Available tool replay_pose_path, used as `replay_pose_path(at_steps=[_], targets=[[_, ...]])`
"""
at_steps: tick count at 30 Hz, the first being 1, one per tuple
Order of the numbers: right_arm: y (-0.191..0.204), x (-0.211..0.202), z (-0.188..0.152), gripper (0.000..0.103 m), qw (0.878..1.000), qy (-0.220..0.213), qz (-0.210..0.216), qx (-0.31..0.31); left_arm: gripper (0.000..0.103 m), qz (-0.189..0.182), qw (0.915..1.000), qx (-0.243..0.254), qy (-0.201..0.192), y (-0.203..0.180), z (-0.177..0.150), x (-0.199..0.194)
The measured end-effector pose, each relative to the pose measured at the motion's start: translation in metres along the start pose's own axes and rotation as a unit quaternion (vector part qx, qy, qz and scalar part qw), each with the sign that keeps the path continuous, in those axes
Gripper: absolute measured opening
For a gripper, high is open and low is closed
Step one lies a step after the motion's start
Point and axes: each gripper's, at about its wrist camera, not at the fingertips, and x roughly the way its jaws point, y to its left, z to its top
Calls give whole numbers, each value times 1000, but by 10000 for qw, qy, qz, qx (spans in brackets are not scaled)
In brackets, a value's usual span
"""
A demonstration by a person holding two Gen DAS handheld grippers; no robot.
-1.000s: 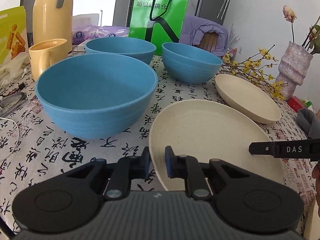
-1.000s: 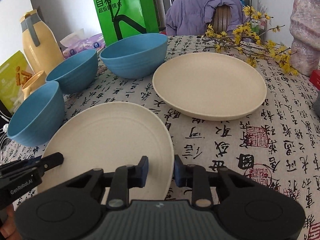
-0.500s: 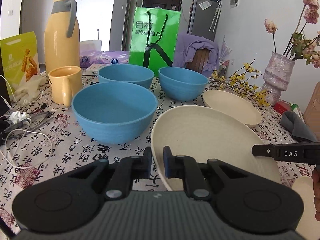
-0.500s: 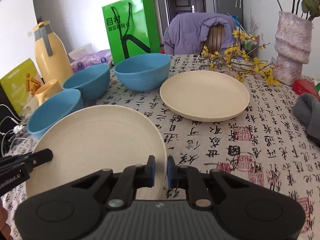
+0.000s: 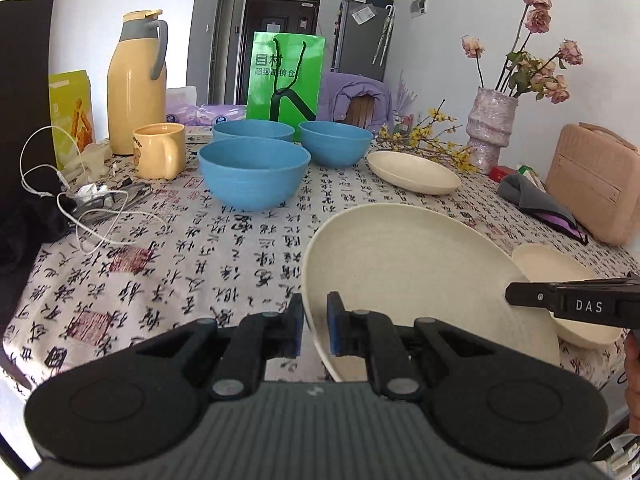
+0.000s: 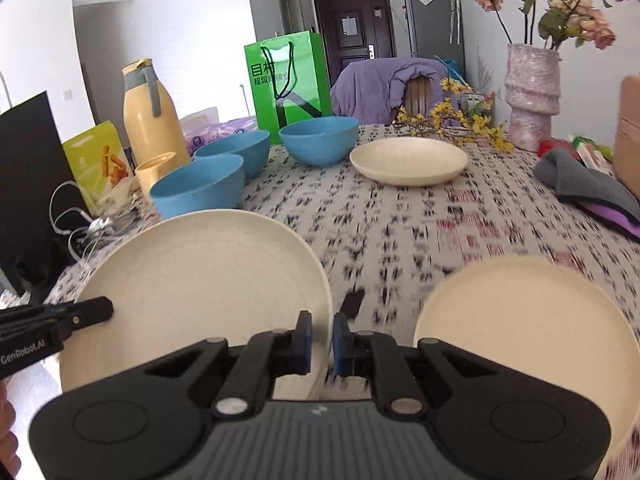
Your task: Organize plates and bowls
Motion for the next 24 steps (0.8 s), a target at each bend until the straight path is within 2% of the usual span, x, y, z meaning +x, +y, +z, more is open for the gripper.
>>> replay_pose_path(at_steps=[4,8,13,24], targets=[[13,-19,-30,10,10000,-17,-45,-59,12,5,10000,10,55,3,-16,-15],[14,-28,-44,11,10000,-15,-32,45,12,8,10000,21,16,0,-25,-25],[18,-39,-46,11,9998,-137,-111,-128,12,-25,10000,-32,-47,0,-27,-31],[13,-48,-48,11,9993,-289,-237,-81,12,-112,9998,87,-107,-11,-20,-30]])
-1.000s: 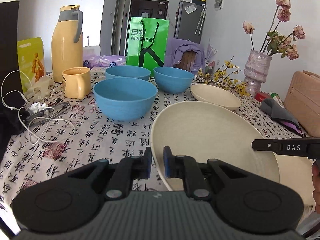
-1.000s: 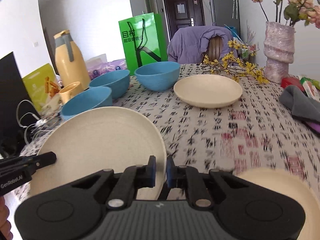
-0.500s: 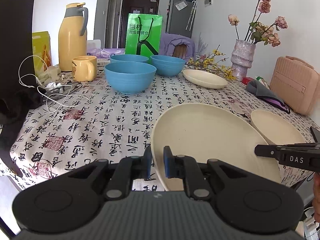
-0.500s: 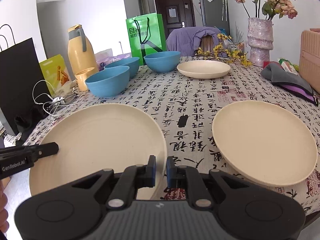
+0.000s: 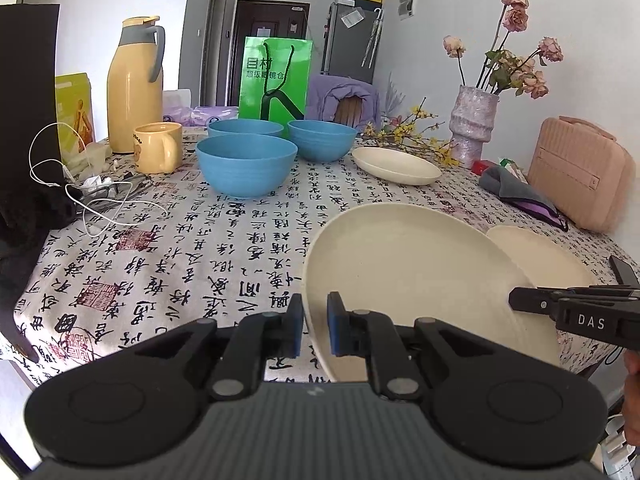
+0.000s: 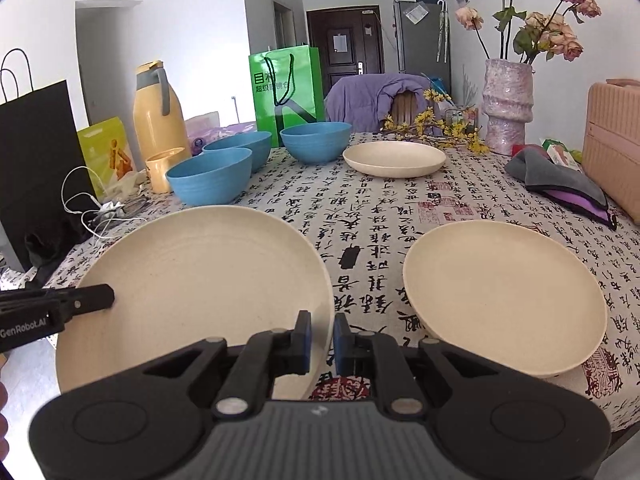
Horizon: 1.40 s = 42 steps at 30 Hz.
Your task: Organize plates and bowls
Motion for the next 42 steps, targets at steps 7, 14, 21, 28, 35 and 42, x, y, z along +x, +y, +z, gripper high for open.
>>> replay_pose_path(at_steps=[7,14,21,28,35,42], targets=[[-10,-3,4,11,9998,-126,-156,-12,12,-125,9999,3,49,-13,8,10],[-37,-3,12,11,9991,-66,-421,-51,12,-349,9992,114,150,-45,20,35],[-97,4,23,12,9951,-26,-990,41,12,-744,9964,312,277,-113,32,80],[-164,14,33,9,9866,250,-1605,119,13,-1215,9908,328,501,-171,43,120],[-189,29,40,4,9871,459,-1535,4,10,-1289,9888,418,625,-201,38,146],[-197,38,41,5,9890,432,-1415,-4,10,-858,9943,435,469,-199,37,156]])
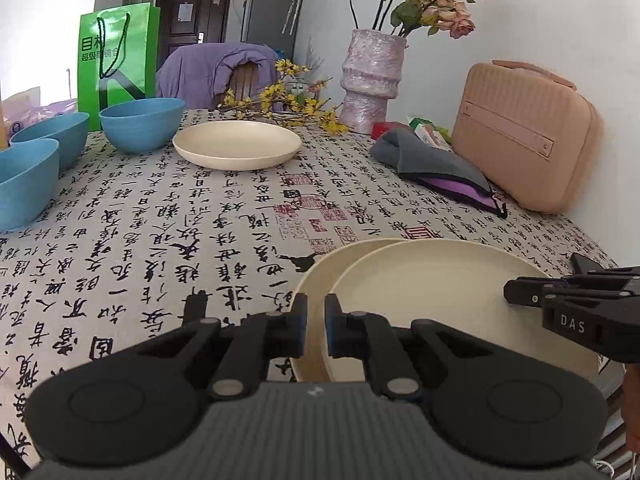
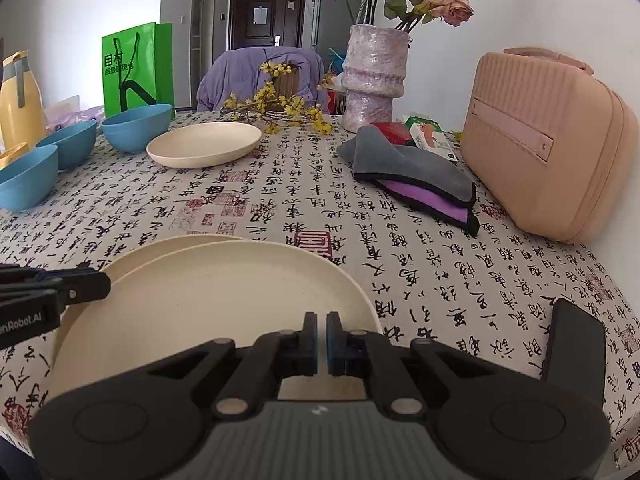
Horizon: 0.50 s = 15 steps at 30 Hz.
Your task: Organize plates and bowls
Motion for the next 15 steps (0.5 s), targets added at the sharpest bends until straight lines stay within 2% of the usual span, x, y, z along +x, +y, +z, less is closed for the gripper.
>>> replay_pose_path(at_steps=[3,7,9,10,11,13,14,15], targets=[[2,3,2,5,9999,-48,119,-81,10,-63,10000,49,-23,3,1,-2],[3,4,3,8,9993,-121,340,-123,12,61,9995,215,-225,3,1,-15],[4,3,3,11,9990,-221,378,-109,18,5,9995,188,-240,6,2,-21],[4,2,4,13,9988,-266,407,-91,25,-18,9996,142,-229,8,2,-24],[3,0,5,18,9984,-329,455,-52,35,-25,9997,110,-228,10,1,-27],[0,-6,6,58,9970,-457,621,99,44,26,9996,88,-269,12,-2,-34],[-1,-11,7,65,9960,-534,693,155,45,56,9995,102,-306,12,-4,-38],[-1,-16,7,67,9951,-624,751,175,51,81,9993,121,-351,13,-7,-44]])
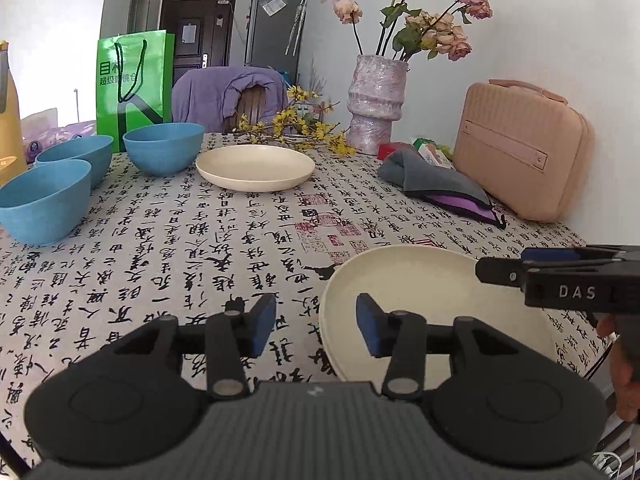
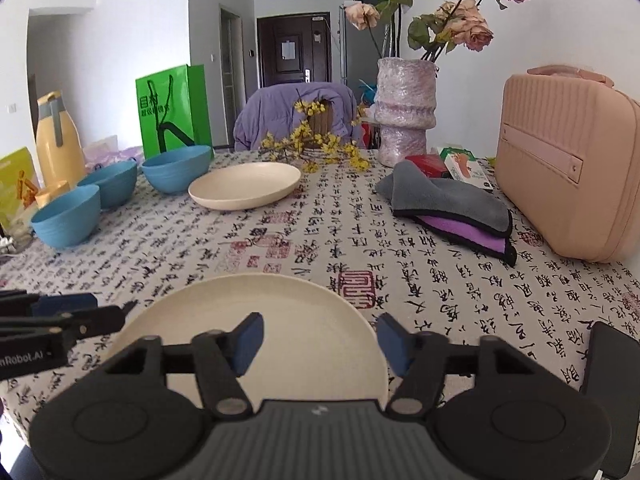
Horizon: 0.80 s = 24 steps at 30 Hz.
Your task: Organize plates and bowls
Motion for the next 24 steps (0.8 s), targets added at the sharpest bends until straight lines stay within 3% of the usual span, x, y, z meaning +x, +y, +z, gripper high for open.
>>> replay_pose_path(at_steps=[2,4,8,14,24], targets=[[3,-11,0,73,9998,-176,126,-14,64,47,9999,16,-91,1,-5,-11],[9,-23,-3,87,9990,-370,268,-28,83,137,9996,43,-236,4,-10,-26],[25,-44,-19,94,9953,-679,676,-148,100,404,9974,146,-570,10,-22,-56],[54,-72,-54,103,9921,-842,930,54,103,1031,9885,354,-1043,21,-44,-99],[98,-105,-90,103,9919,-1170,501,-29,103,1155,9851,244,-1252,54,-74,-143]])
